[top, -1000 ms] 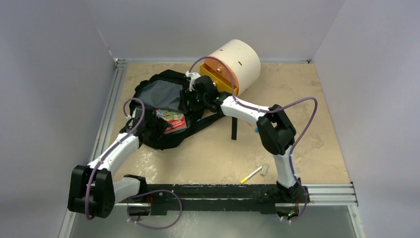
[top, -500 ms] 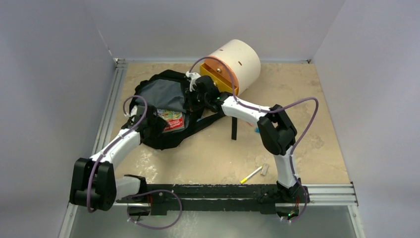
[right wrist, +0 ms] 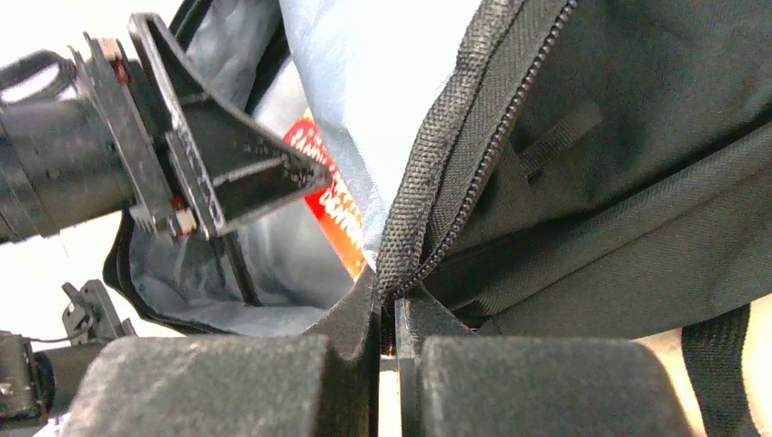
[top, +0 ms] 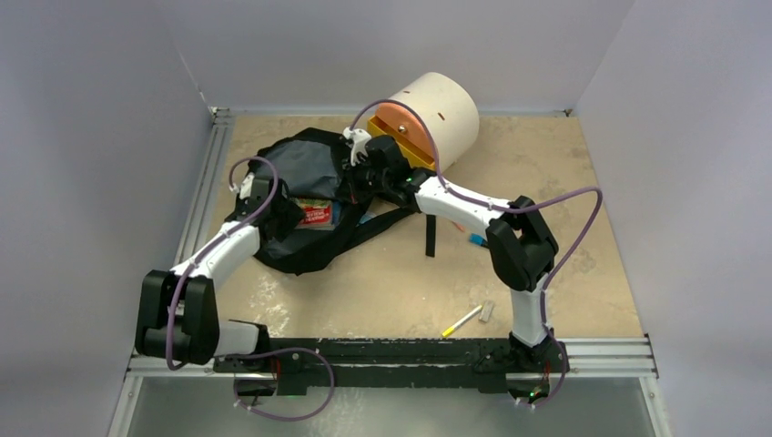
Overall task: Pack the student bag
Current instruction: Place the book in the student bag, then adjust the student bag at the center of the board.
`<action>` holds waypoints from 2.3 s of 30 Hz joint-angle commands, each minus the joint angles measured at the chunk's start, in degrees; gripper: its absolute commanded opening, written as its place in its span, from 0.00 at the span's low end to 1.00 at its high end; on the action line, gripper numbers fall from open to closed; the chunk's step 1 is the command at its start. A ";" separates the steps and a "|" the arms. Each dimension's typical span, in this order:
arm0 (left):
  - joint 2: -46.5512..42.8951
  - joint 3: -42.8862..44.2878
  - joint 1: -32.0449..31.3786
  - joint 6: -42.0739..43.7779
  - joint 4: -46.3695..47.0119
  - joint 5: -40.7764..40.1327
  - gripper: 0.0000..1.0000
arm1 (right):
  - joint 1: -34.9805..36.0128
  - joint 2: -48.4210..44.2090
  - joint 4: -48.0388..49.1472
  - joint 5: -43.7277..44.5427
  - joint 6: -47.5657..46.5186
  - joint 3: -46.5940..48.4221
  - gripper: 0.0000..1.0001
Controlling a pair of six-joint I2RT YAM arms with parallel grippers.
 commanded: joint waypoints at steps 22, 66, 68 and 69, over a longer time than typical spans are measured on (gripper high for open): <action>-4.16 9.70 1.33 7.09 -2.32 5.08 0.46 | 1.24 -6.35 7.81 -2.80 -12.06 -5.67 0.12; -22.48 4.75 1.42 1.31 -37.10 -3.69 0.52 | 10.43 -23.86 13.24 28.19 17.32 -28.14 0.50; -21.85 4.57 1.42 1.26 -36.43 -3.67 0.52 | 9.95 -24.33 13.67 26.95 20.13 -29.62 0.50; -21.47 4.56 1.42 1.22 -35.94 -3.78 0.53 | 9.91 -24.35 13.69 26.79 21.49 -30.14 0.51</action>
